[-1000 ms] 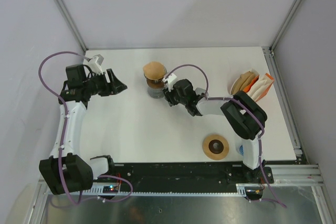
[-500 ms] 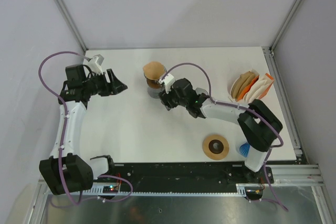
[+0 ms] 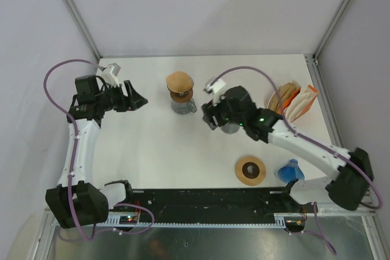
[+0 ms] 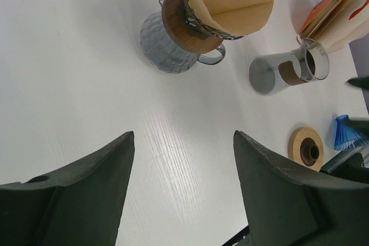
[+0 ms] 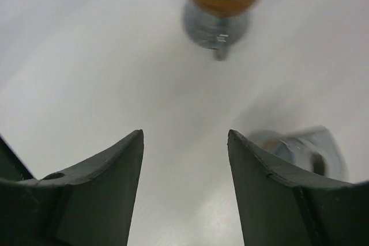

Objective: Place the coffee filter in the dripper

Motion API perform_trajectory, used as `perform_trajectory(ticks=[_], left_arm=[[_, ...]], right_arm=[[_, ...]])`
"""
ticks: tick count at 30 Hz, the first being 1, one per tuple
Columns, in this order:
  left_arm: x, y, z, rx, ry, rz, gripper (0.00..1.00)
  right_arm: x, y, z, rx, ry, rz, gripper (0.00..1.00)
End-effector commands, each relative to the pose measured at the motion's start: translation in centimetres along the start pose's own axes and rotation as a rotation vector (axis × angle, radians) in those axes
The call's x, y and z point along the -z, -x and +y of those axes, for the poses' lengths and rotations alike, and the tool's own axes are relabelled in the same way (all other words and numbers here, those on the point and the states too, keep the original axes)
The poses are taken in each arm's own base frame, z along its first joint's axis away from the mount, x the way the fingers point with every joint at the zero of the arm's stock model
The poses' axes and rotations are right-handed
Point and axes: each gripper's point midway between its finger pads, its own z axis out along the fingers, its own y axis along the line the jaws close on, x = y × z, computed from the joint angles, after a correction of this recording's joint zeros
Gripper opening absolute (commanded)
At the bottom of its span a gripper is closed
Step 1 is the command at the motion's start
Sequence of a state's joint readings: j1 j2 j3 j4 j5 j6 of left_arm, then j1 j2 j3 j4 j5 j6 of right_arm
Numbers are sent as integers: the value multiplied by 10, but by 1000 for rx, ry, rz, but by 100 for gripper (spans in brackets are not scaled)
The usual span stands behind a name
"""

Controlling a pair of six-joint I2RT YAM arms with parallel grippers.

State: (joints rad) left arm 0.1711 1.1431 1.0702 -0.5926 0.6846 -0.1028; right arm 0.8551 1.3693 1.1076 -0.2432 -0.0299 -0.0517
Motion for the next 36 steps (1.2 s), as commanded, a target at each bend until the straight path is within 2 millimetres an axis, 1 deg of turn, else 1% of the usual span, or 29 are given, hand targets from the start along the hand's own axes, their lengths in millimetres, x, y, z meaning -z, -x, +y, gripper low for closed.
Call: perform_trajectory(ticks=[1,3,5,7,10,12,16,18,23,26,29,33,36], left_arm=[[11,8,-7,-73,-11,-53,74],[11,7,-7,-79,-11,-57,74],[12,7,-7,-84,-11,-60,75],[12,6,-6,-86,-7,-61,75],[13,5,-5,-92,0,-63,75],[13,4,-5,-94,1,-63,75],[12,1,-3,-90,3,-57,75],[12,2,-2,-89,3,-56,75],[12,3,0,-82,1,-56,75],[12,3,2,-77,5,-56,75],[12,3,3,-74,3,-57,75],[13,3,4,-70,5,-59,75],[14,4,5,-67,7,-62,75]], right_arm=[[56,4,-69,-239,-286,-6,65],[65,-5,-94,-324,-372,6,64],[67,-13,-110,-393,-405,20,64],[64,-23,-125,-438,-432,43,64],[53,-40,-146,-474,-475,89,64],[44,-49,-155,-488,-478,111,62],[29,-63,-165,-508,-477,144,52],[24,-69,-166,-509,-475,161,48],[9,-79,-159,-508,-442,198,30],[4,-81,-154,-493,-437,211,25],[0,-81,-145,-470,-426,221,16],[-2,-78,-128,-434,-396,248,4],[-1,-76,-109,-395,-369,269,1]])
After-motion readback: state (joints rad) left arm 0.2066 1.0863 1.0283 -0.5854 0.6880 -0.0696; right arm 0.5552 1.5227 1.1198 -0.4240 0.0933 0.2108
